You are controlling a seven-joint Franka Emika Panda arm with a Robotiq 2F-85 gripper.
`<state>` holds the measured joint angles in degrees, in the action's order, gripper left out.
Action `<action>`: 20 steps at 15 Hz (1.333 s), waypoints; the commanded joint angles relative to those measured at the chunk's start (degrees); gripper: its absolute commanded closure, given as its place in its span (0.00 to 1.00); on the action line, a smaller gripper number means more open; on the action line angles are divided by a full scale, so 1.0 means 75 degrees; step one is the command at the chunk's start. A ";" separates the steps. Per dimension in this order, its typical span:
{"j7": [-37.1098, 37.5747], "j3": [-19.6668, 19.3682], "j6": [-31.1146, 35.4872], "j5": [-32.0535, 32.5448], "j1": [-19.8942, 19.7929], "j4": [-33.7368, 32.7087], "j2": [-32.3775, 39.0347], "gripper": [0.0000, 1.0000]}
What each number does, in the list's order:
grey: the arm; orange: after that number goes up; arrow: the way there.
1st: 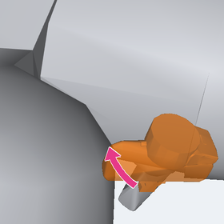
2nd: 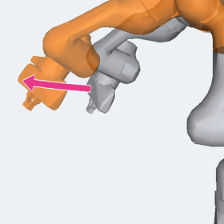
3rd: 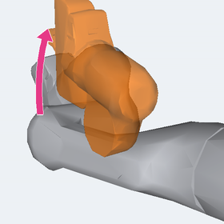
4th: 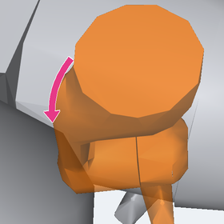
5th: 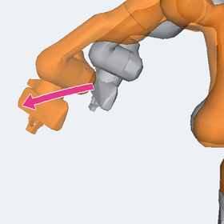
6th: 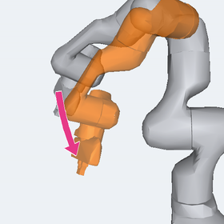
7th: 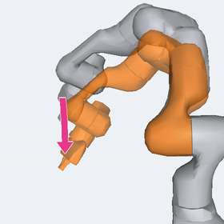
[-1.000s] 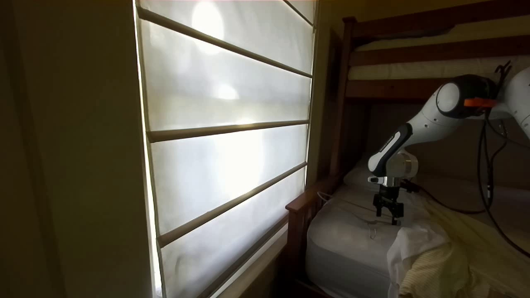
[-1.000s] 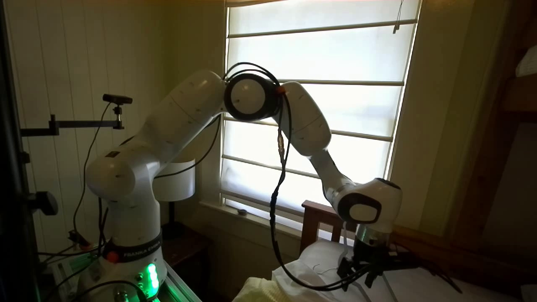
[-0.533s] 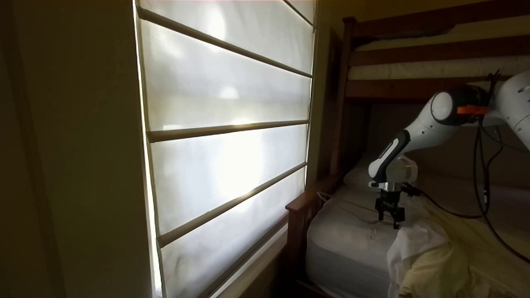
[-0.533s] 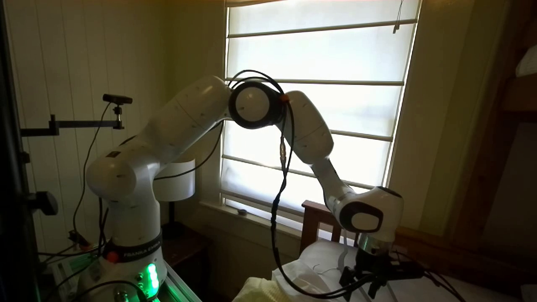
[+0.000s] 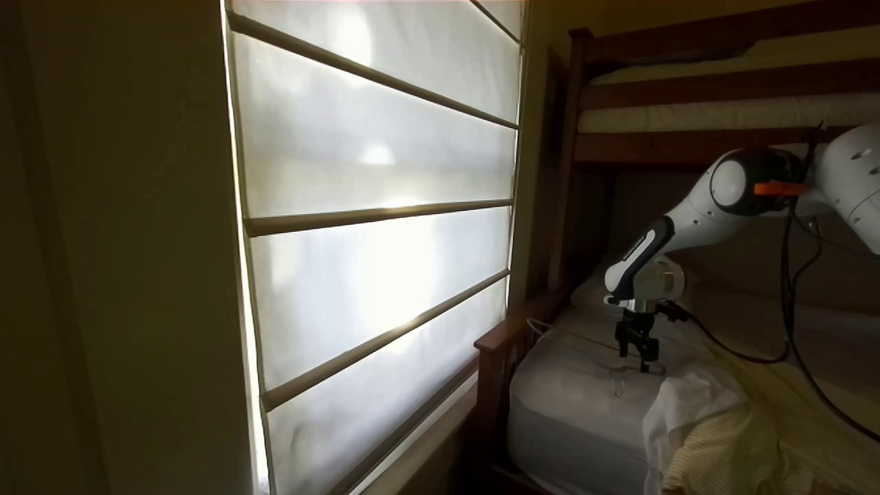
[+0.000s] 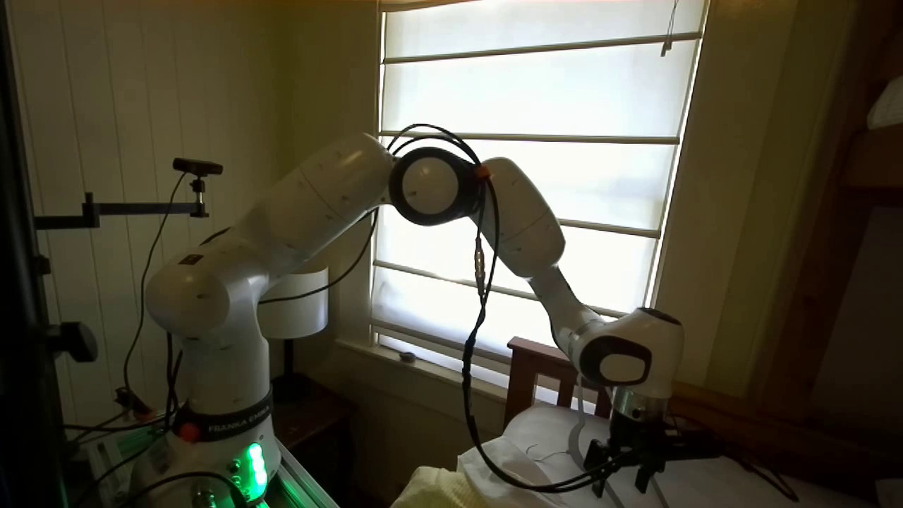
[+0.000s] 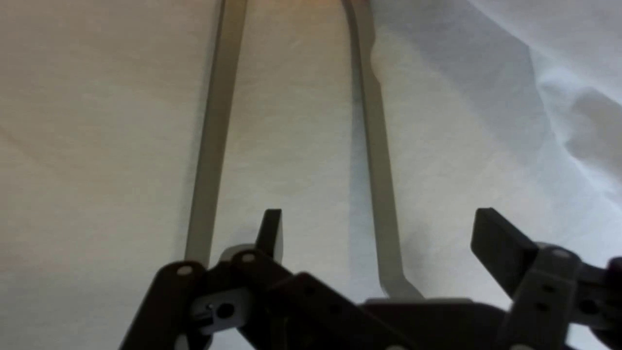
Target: Move the coat hanger to the top end of the bed
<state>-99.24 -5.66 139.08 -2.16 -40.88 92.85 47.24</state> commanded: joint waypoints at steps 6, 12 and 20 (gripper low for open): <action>0.0517 0.0065 -0.0291 -0.0041 -0.0025 -0.0742 0.0548 0.62; 0.1132 0.0130 -0.0337 -0.0193 -0.0088 -0.0112 -0.0222 0.99; 0.0573 0.1072 -0.0435 -0.1910 -0.0829 0.0801 -0.1722 0.97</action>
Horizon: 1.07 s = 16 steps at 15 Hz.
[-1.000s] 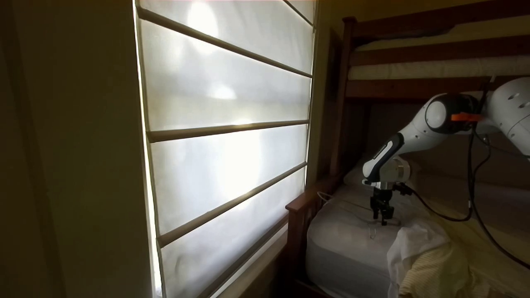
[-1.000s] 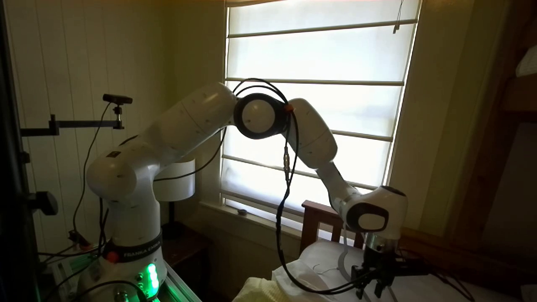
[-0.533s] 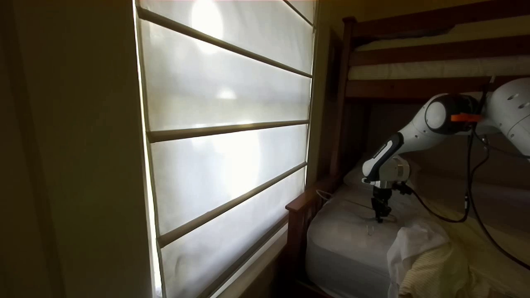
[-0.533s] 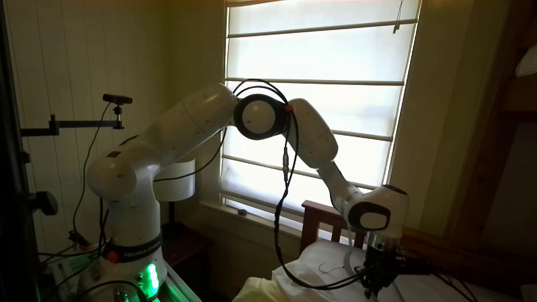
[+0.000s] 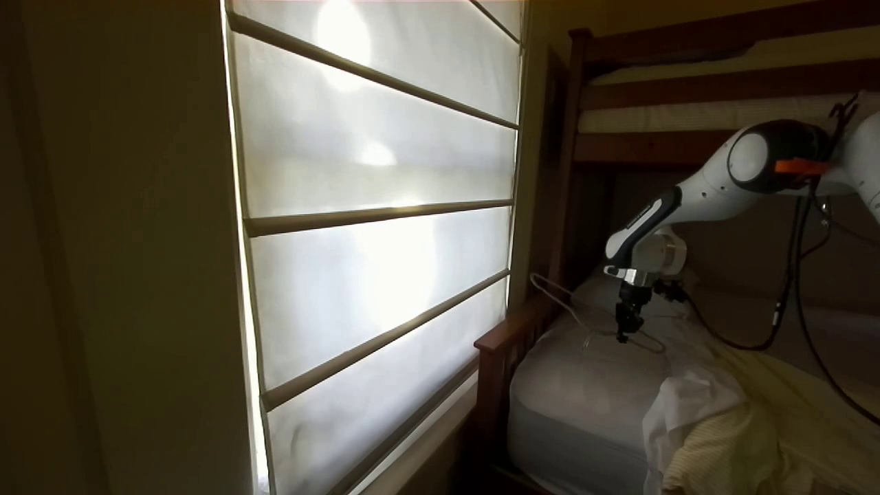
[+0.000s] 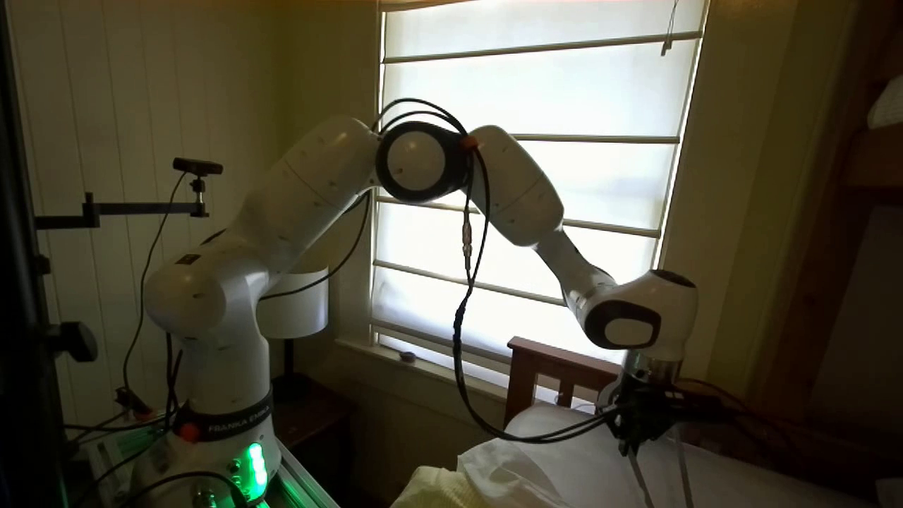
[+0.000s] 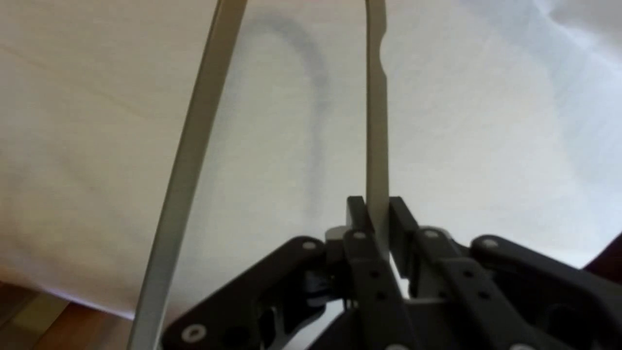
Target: Move the coat hanger to the top end of the bed
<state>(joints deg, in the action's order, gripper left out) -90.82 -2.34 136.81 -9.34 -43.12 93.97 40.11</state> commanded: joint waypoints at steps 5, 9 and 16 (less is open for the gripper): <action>-0.1131 0.1211 -0.0480 -0.3183 -0.1160 0.1008 -0.1411 0.97; -0.1407 0.1082 -0.1111 -0.4992 -0.1405 0.1116 -0.1670 0.97; -0.1705 0.0260 -0.2399 -0.8048 -0.1413 0.1250 -0.1693 0.97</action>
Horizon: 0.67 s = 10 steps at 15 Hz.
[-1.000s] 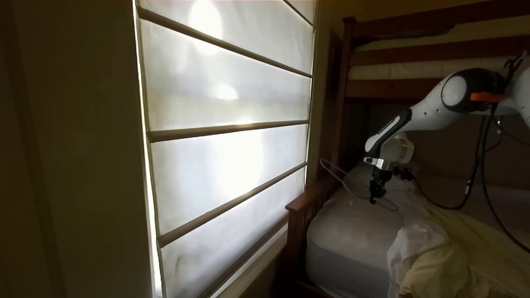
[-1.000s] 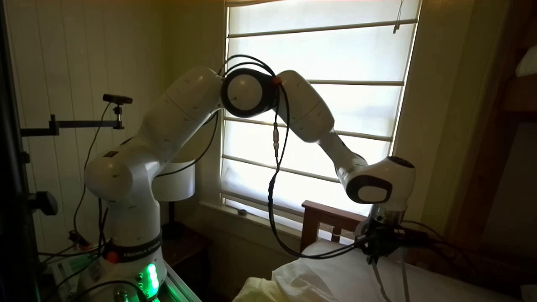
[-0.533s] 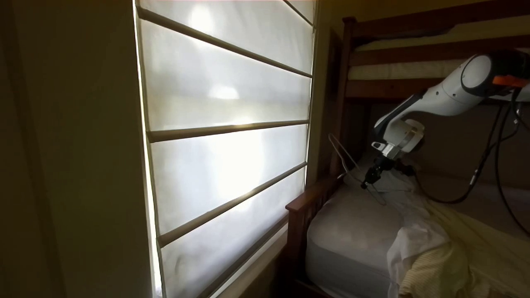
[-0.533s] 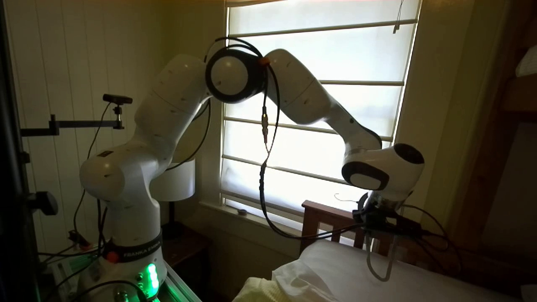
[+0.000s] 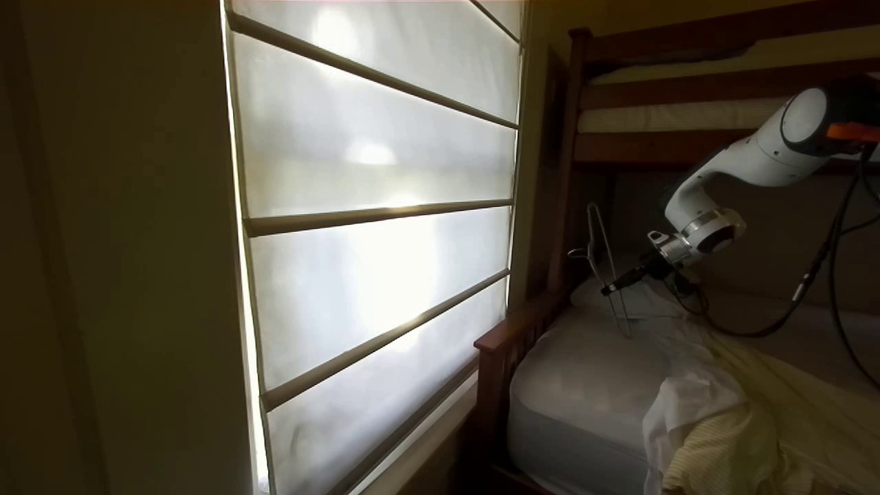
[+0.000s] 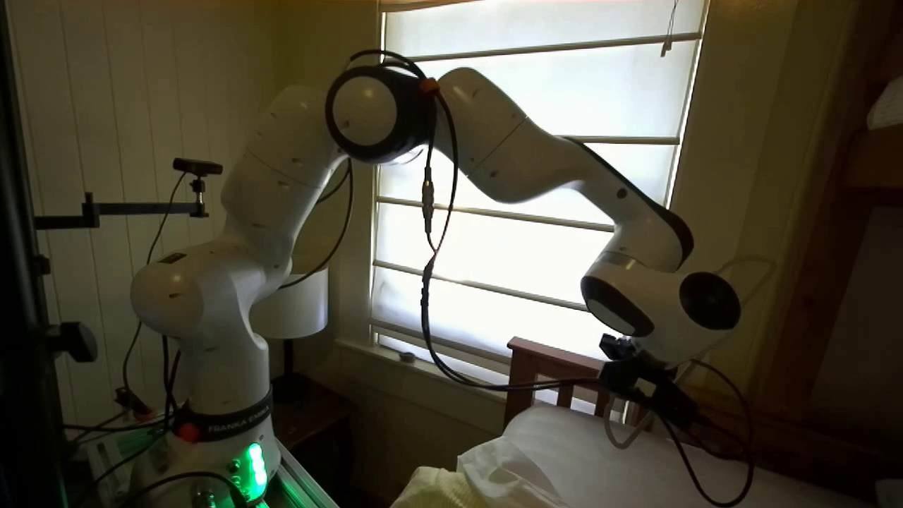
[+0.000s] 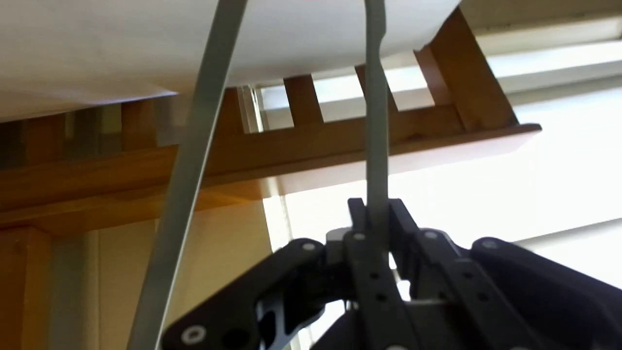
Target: Move the coat hanger to the top end of the bed
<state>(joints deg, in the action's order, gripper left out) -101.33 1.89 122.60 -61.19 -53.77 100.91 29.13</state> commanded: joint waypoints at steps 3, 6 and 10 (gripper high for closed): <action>-0.0450 -0.0736 -0.0973 -0.1716 0.0230 0.0389 -0.0197 0.97; -0.0599 -0.1096 -0.1236 -0.1810 0.0474 0.0446 -0.0178 0.97; -0.0596 -0.1476 -0.1244 -0.1614 0.0841 0.0219 0.0039 0.87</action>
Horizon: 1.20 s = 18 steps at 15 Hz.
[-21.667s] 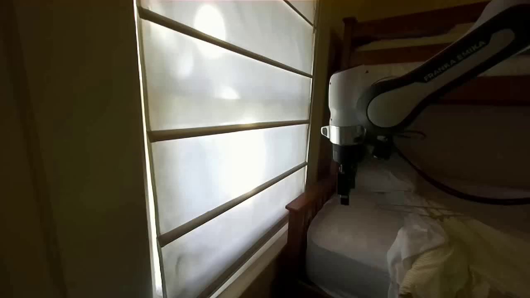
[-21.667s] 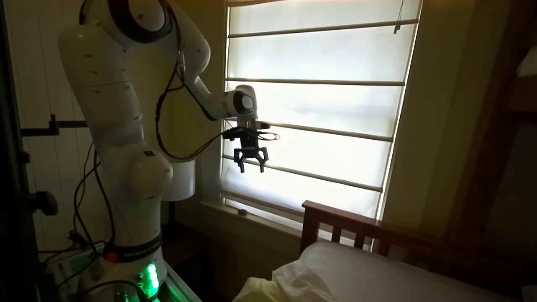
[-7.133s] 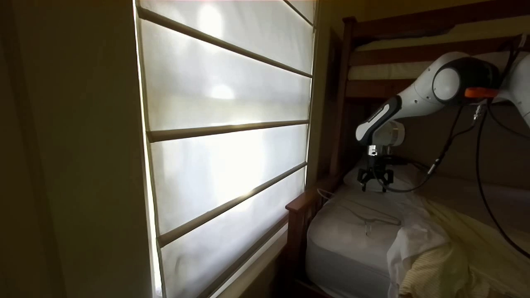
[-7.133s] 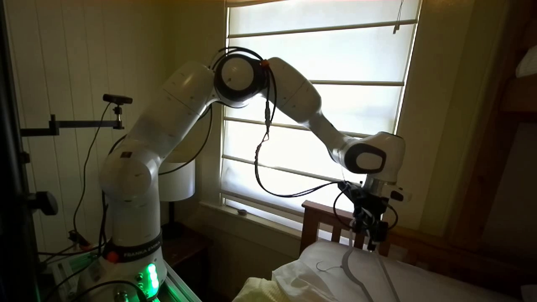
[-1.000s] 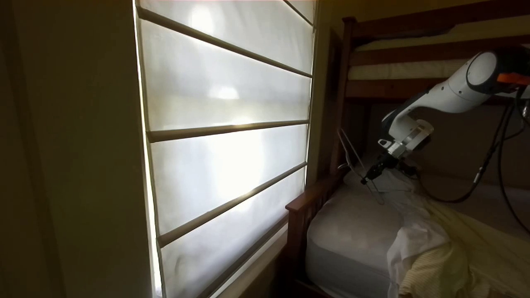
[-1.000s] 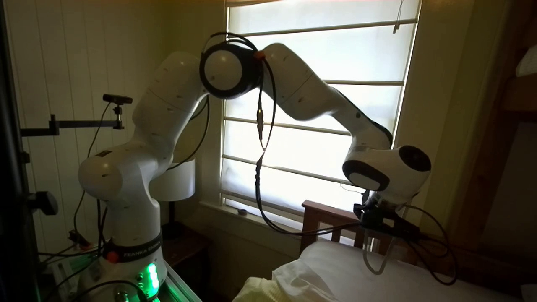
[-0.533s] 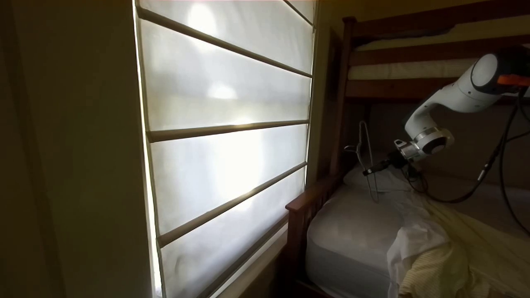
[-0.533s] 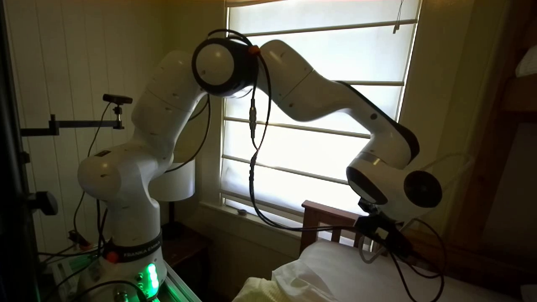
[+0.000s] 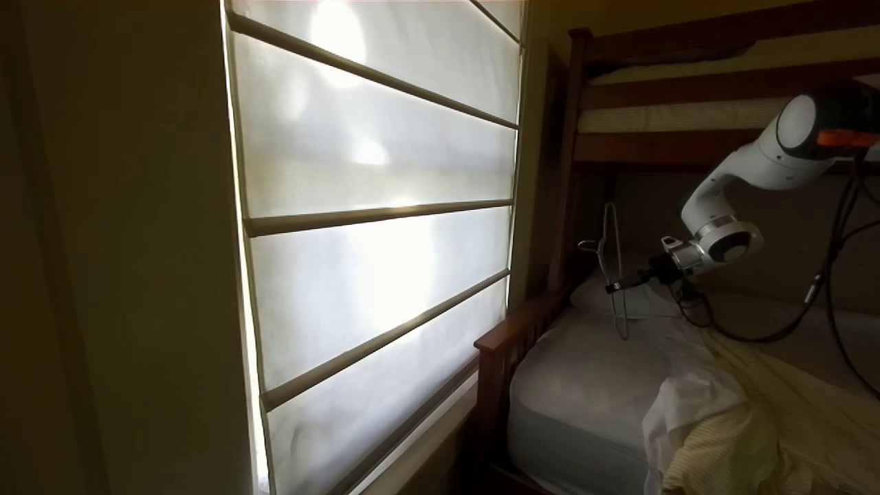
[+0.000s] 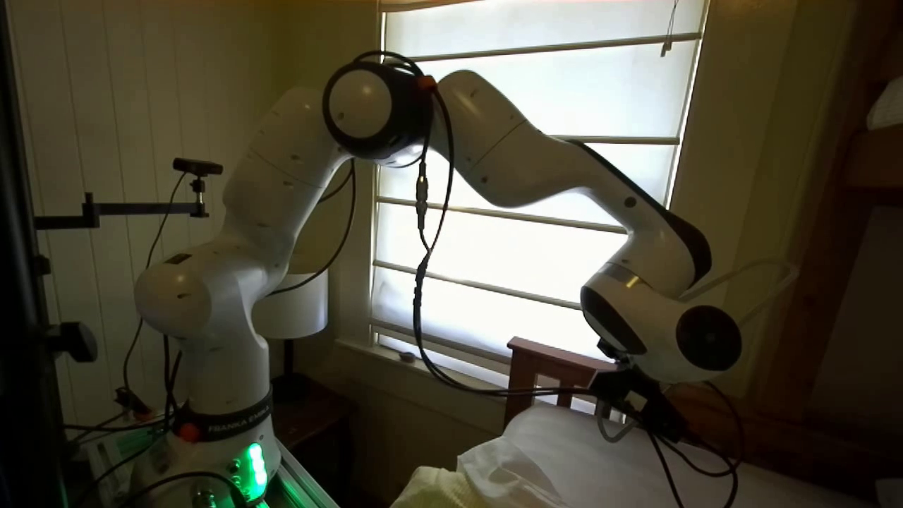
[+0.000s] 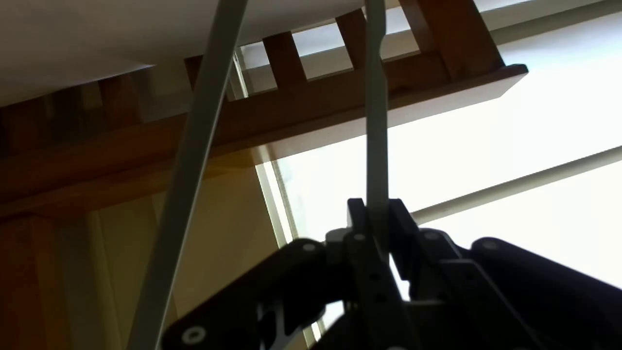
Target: Move the coat hanger to the top end of the bed
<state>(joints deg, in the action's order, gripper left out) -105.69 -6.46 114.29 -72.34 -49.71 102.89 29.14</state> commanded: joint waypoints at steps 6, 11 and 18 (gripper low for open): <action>0.0752 -0.0451 -0.2026 -0.1032 0.0014 -0.0703 0.0173 0.97; 0.1532 -0.0664 -0.3235 -0.1979 -0.0031 -0.1356 0.0185 0.97; 0.3806 -0.0945 -0.3291 -0.2577 0.0079 -0.1491 0.0315 0.97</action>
<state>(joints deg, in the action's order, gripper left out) -83.09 -12.25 91.24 -89.63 -49.35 92.93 29.80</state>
